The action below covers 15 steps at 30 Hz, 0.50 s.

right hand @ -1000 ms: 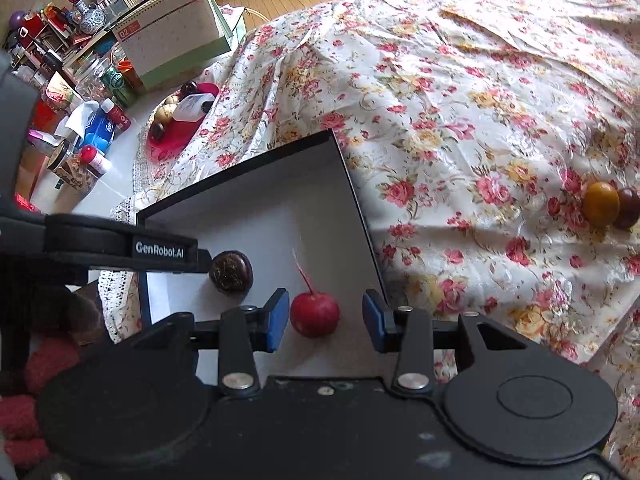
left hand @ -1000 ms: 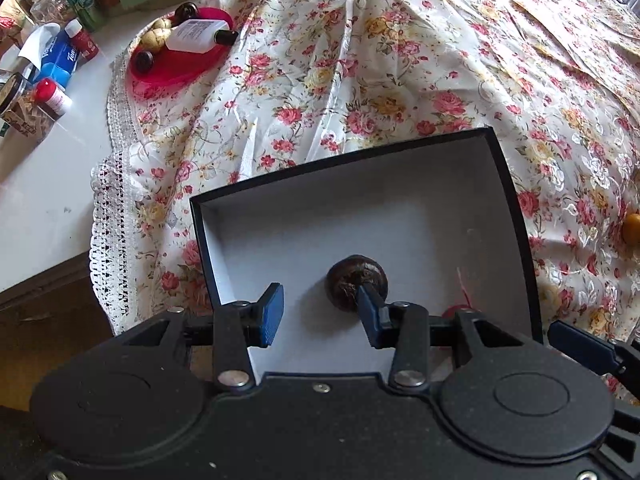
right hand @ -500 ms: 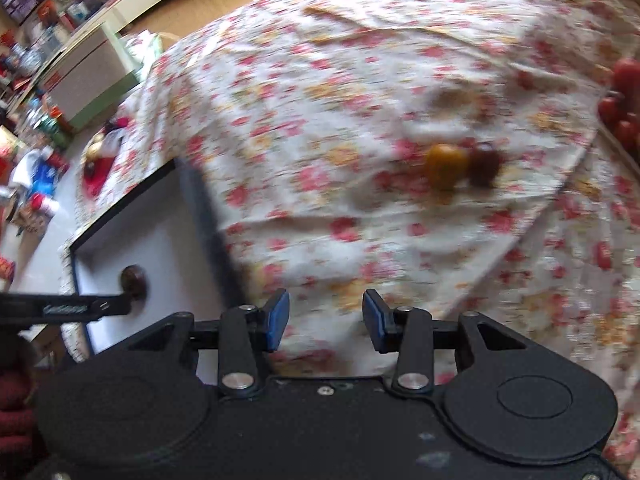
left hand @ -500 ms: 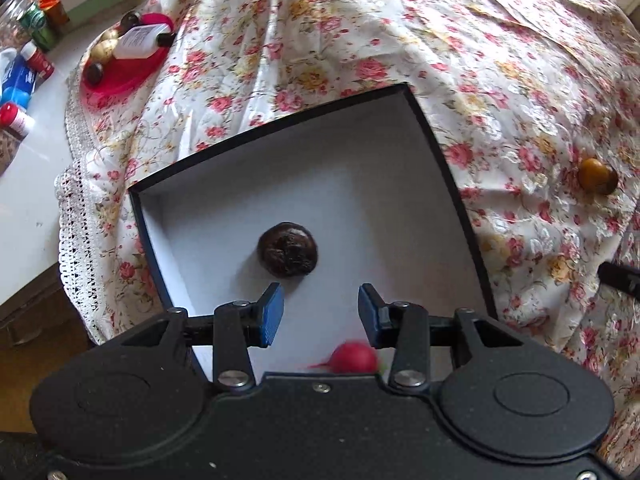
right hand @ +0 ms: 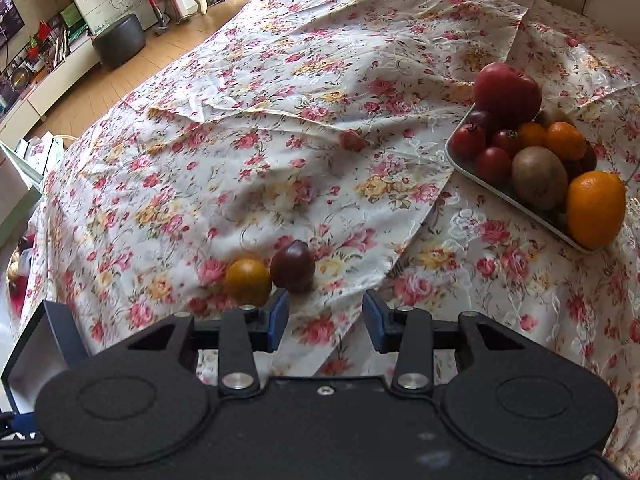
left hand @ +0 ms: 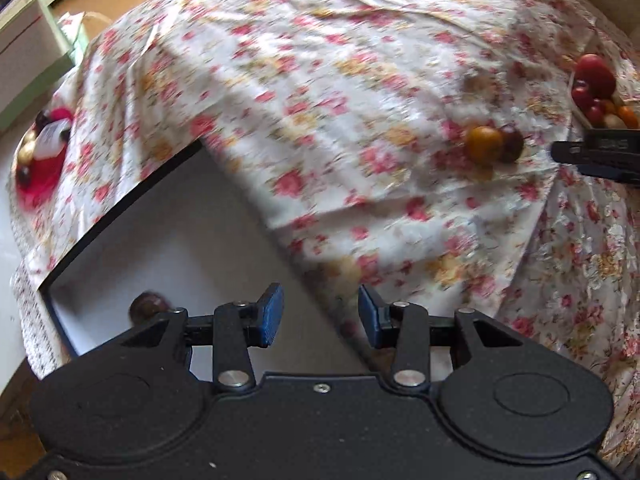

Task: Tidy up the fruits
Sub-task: 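Grasp a yellow tomato with the left tool while the right tool grasps a dark red fruit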

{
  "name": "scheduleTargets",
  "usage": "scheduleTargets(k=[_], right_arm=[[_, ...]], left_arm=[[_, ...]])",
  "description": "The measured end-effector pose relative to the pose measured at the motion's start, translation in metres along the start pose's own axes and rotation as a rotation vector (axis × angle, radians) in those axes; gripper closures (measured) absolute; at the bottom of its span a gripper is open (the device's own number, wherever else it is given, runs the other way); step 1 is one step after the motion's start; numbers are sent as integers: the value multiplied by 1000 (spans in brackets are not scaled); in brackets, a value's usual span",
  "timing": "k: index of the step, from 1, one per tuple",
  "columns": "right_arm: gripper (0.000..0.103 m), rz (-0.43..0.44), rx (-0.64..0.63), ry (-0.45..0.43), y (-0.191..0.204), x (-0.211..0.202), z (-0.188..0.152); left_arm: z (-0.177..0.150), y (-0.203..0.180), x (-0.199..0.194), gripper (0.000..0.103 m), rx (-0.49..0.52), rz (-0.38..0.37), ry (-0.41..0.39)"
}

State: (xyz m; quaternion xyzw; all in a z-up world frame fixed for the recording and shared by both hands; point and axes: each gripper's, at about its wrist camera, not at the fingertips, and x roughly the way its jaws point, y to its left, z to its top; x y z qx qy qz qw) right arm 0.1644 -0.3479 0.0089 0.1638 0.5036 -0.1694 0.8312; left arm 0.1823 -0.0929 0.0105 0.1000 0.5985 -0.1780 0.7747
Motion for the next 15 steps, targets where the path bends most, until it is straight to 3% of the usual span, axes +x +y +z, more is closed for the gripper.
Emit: scheduleTargets(k=[7,15], right_arm=[[60,6,0,17,13,34,6],[60,53,0,32,22,60,14]], left_arm=[[35,-14,7,53,-36,-79,-46],[58,-18,29,53,-61,-76,-54]])
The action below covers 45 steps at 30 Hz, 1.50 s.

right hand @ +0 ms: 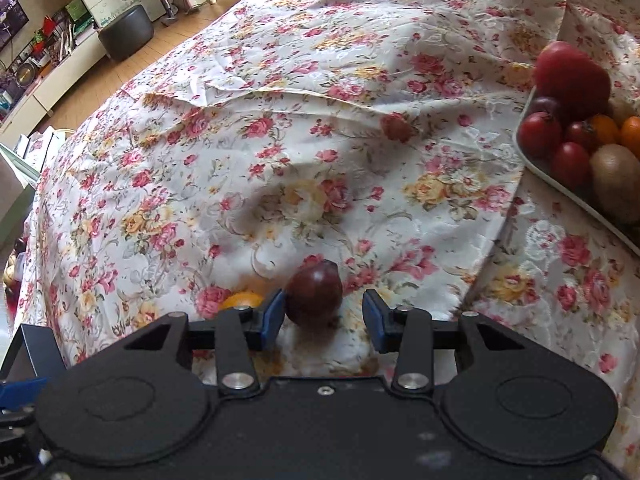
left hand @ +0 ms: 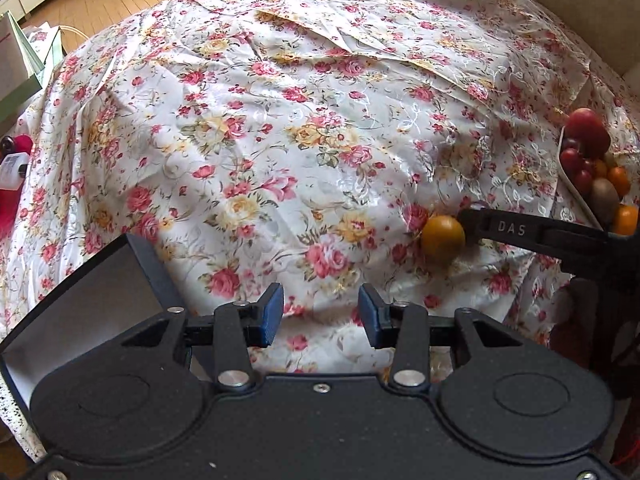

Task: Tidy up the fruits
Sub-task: 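Grasp a yellow tomato with the left tool while the right tool grasps a dark red fruit, then carry the yellow tomato and dark red fruit over the white box with both tools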

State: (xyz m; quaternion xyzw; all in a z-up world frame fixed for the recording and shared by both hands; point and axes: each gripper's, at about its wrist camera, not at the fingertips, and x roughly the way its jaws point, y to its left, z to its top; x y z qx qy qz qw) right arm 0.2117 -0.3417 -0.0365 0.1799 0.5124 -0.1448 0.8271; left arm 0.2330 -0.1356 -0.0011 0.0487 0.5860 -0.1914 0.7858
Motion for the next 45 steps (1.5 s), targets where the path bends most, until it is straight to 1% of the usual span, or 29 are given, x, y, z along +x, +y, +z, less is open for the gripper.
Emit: scheduleTargets(k=[1,3,7,8,12,14,16,19,25,30,31,32,35,40,45], right_arm=[[60,1,2,9,1,4,1],[68,3,4,24,2,11,2],[68,19,9,3,-5,1,0],[68,11,15,-4,-9,-4,-1],[68,-26,30,-35,-32,-23,-8],[68,-34,38,-50,-45,-33,-13],[68,-41,45,-63,-58,-41,-18],[68,-53,51,-86,-73,-53,-27],[68,-40,46,-111,-90,-70,-48],[68,-41,9,-130,-89,-76,-61],[68,-40,5,-131,-88,-77,-64],[68,-33,-2,-131,-86,-79,-66],[68,-18,-24,-124,-79,-82,-71],[68,4,-45,-112,-63,-94,-77],[68,60,-66,-90,-42,-113,-84]], left_arm=[[1,-1,3,53,-3,-6,3],[1,-5,9,53,-5,-21,6],[0,-20,18,54,1,-50,4],[0,-25,19,54,2,-58,-5],[3,-51,17,54,28,-92,-83],[5,-65,17,54,44,-81,-116],[8,-78,19,54,60,-72,-131],[11,-95,27,52,93,-63,-114],[9,-114,55,53,109,24,-84],[9,-114,76,53,59,52,-41],[8,-113,77,53,45,54,-49],[8,-112,76,57,32,51,-54],[8,-110,71,58,18,37,-46],[-2,-89,48,58,-25,30,2],[-23,-52,7,58,-50,47,1]])
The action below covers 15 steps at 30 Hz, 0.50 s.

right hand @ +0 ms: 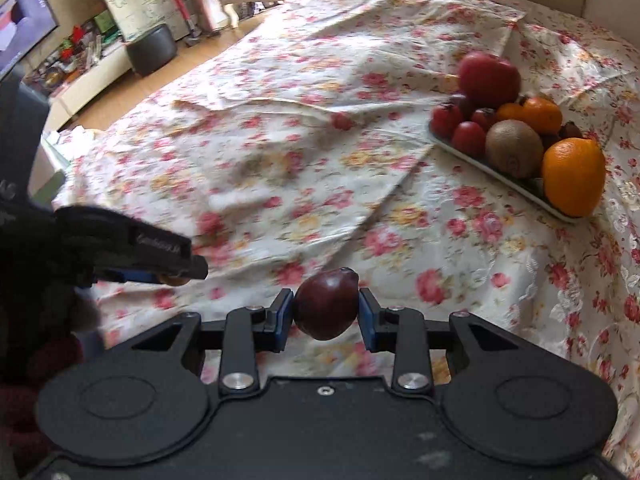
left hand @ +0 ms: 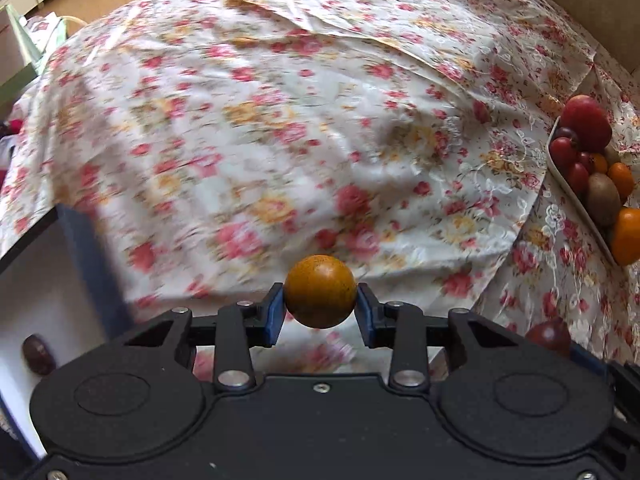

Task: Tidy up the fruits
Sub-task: 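Carry the yellow tomato and dark red fruit over the white box with both tools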

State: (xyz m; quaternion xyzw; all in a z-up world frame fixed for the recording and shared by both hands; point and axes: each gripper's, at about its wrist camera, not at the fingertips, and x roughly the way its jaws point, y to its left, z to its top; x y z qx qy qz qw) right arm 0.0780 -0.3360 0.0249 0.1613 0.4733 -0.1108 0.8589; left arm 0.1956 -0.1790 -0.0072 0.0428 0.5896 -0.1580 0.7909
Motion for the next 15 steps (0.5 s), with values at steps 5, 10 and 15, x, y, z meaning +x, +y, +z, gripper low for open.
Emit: scheduleTargets(k=[5,10,15], right_arm=[[68,51,-57,35,42,-20,-10],[68,130,-110,88,90,-29,-24],[68,173,-162,125,147,-34,-35]], left_arm=[[-26,57,-42,58,-39,27,-14],[-50,120,-76,58,-83,121,-65],[-67,182,-99,58,-169,194,-146]])
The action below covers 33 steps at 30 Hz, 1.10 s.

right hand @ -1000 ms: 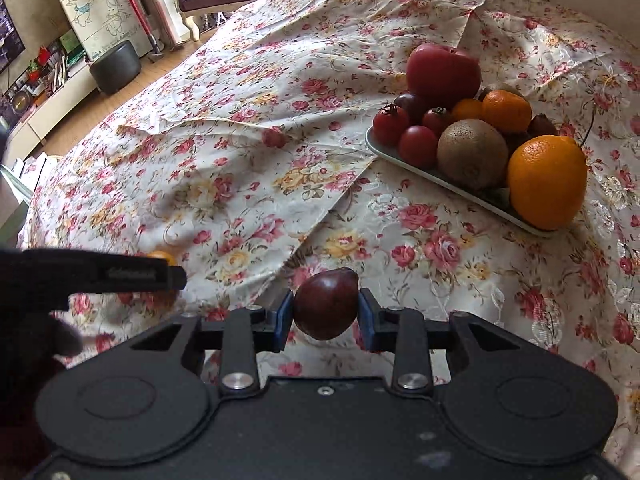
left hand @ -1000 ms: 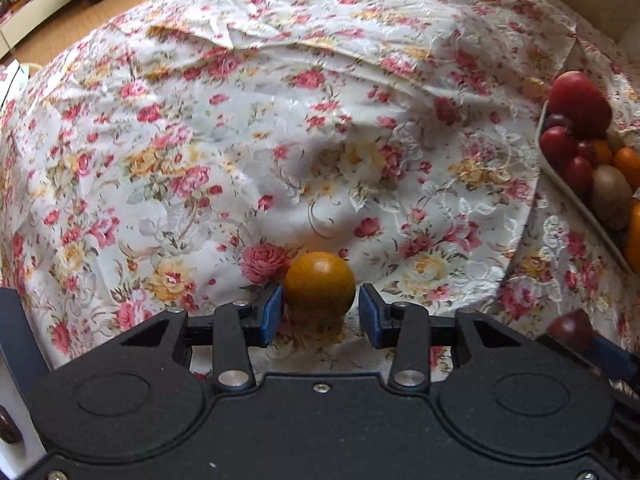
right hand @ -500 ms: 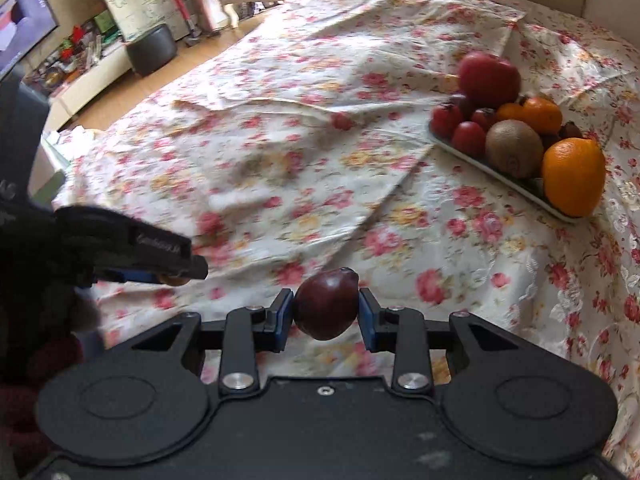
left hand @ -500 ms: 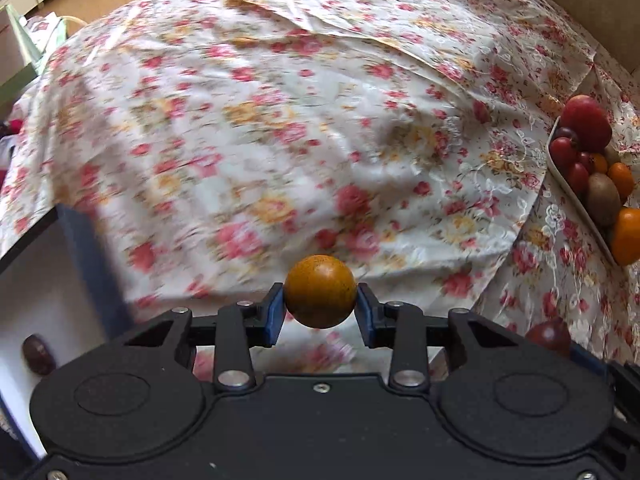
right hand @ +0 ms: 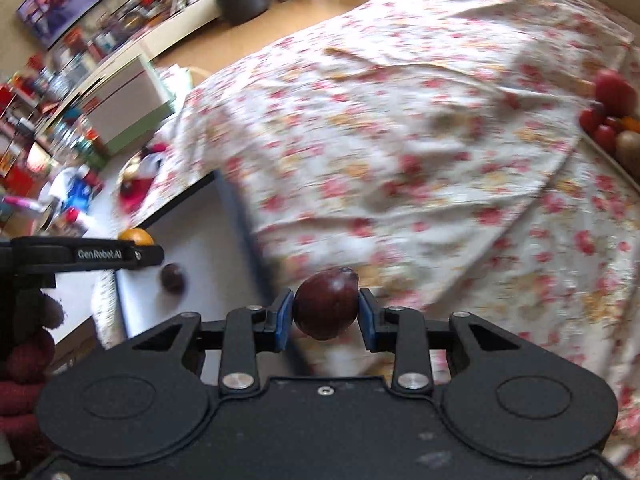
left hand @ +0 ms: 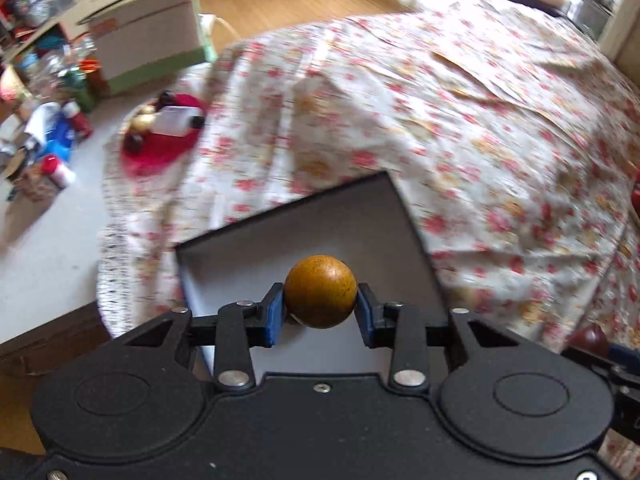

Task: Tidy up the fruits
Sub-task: 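Carry the yellow tomato and dark red fruit over the white box with both tools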

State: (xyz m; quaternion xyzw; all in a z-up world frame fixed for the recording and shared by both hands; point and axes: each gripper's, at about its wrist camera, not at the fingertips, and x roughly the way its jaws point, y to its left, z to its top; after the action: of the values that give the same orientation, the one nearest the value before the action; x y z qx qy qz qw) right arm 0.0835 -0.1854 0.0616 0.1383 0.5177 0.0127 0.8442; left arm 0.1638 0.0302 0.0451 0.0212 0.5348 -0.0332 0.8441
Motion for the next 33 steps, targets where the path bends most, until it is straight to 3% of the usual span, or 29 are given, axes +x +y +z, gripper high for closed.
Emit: scheduleTargets(k=[4,9,12,15,21,25,33], right_arm=[[68,-16,-59,26,46,10,-2],[68,-48,-99,65,81,27,-9],[68,-77,-101,96,92,38,-16],[68,-99,-103,129,97,49,-22],[68,-134,-99,174,102,70,-23],[68,-132,-93,189,106,81,-20],[68,-106,-57,182,100,90,-14]], left_arm=[[0,31,13,58,-60,32,18],[-7,45,20,58,-85,-54,65],[-9,50,22,58,-96,-49,83],[-10,51,25,58,-89,-11,86],[-8,55,38,58,-112,-16,140],[-7,49,48,58,-100,14,171],[-10,43,48,58,-87,3,181]])
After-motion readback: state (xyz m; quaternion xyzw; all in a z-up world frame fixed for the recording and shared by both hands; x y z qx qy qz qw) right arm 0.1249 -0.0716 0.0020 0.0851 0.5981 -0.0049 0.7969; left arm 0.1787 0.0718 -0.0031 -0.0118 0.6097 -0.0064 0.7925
